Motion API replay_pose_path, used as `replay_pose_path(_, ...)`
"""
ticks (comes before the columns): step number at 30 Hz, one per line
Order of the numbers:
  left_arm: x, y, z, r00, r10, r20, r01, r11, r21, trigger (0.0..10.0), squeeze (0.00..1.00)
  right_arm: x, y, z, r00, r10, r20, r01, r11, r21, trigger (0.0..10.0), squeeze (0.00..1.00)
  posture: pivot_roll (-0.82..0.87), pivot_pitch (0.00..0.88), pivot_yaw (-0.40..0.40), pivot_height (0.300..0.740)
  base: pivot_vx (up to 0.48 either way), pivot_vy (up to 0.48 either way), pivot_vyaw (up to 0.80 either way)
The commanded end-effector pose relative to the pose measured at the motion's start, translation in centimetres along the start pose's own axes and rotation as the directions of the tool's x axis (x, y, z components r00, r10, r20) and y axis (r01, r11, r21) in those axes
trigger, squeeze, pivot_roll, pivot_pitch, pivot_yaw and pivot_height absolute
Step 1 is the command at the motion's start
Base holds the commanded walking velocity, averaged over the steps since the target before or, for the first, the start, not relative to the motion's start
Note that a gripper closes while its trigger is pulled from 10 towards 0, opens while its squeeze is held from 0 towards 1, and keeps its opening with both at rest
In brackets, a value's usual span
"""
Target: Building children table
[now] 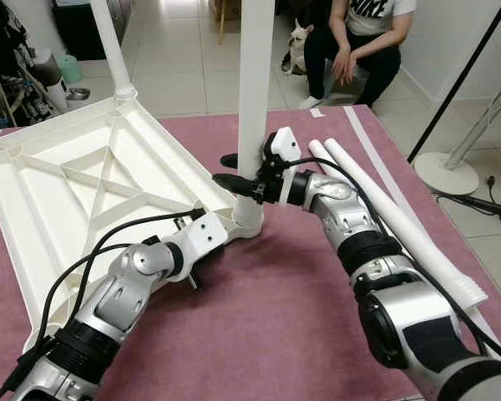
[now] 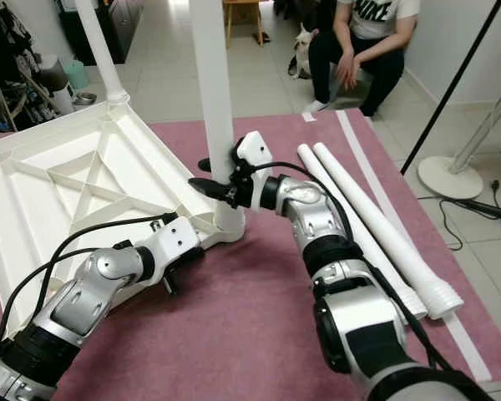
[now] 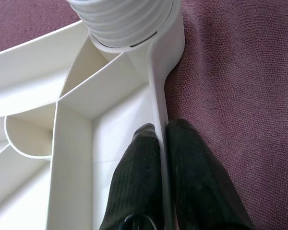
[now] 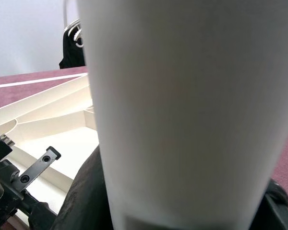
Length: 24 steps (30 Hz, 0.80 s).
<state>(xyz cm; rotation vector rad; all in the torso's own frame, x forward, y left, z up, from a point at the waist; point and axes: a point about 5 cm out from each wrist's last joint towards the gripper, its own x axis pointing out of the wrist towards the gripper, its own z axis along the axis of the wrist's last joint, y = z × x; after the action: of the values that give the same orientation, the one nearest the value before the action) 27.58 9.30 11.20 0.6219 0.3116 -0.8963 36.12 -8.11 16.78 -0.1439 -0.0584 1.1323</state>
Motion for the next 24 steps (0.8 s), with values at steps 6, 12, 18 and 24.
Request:
replay_pose_path(6,0.0,0.7,-0.1,0.998,0.066,-0.014,-0.065,0.997,0.03,0.0,0.0,-0.7,1.9,-5.0,0.991,-0.07,-0.112,0.088,0.982,0.165,10.0,0.0,0.13,0.0,0.054,0.74,0.0,0.0,0.0)
replay_pose_path(12,0.0,0.7,-0.1,0.998,0.064,-0.013,-0.063,0.997,0.032,0.0,0.0,-0.6,1.5,-5.1,0.98,-0.171,-0.101,0.187,0.966,0.181,10.0,0.0,0.12,0.0,0.056,0.74,0.0,0.0,0.0)
replay_pose_path(18,0.0,0.7,0.0,0.998,0.063,-0.012,-0.063,0.997,0.033,0.0,0.0,-0.5,1.2,-5.2,0.968,-0.214,-0.128,0.232,0.961,0.151,10.0,0.0,0.12,0.0,0.056,0.74,0.0,0.0,0.0)
replay_pose_path(24,0.0,0.7,0.0,0.998,0.065,-0.011,-0.064,0.997,0.031,0.0,0.0,-0.5,0.9,-5.5,0.941,-0.285,-0.185,0.307,0.947,0.1,10.0,0.0,0.12,0.0,0.052,0.74,0.0,0.0,0.0)
